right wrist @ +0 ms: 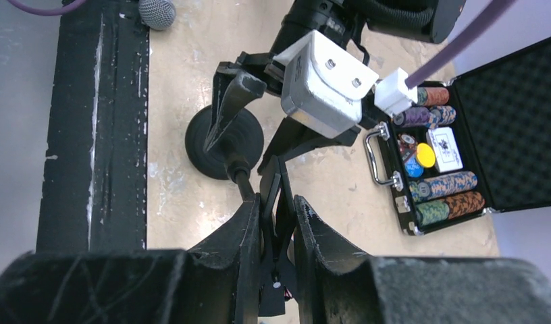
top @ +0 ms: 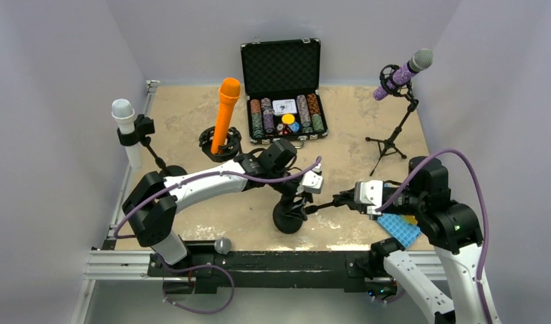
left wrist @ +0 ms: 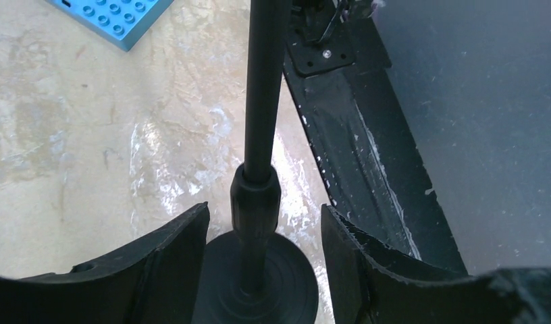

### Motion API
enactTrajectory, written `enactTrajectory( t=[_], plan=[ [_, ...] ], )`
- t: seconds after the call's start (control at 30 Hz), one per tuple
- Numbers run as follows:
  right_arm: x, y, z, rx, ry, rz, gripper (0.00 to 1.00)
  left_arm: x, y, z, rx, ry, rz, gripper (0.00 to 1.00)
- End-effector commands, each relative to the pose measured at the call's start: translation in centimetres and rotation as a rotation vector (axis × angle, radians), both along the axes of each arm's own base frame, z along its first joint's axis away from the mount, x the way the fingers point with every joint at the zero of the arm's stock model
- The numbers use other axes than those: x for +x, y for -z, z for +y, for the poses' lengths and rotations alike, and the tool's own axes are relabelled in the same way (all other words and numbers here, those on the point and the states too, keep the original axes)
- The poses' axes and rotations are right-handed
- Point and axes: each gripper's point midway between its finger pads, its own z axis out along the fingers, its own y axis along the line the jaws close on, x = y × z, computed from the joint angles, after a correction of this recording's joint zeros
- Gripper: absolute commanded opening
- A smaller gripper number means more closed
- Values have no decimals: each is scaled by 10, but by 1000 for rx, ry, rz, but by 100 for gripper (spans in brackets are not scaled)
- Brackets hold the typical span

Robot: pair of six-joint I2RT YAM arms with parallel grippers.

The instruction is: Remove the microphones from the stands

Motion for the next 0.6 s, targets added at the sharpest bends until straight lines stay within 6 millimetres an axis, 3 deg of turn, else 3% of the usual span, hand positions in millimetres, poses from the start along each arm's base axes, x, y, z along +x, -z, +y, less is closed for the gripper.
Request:
enactTrajectory(
  t=[0.0,0.2,0.33,0.47,0.57],
  plan=[
    [10,-7,2,-15,-33,-116,0,-12,-26,-26,-102,42,62,63],
    [20,-11,1,7,23,-86,0,-5,-12,-28,-75,-2,-23,30],
    [42,-28,4,124,221,131,0,11,-21,-21,-72,-74,-129,3],
    [62,-19,0,157,483,488,0,42,-31,-10,-32,-268,-229,0],
    [72,9,-10,80,722,813,0,82,-38,5,-4,-531,-324,0]
  ],
)
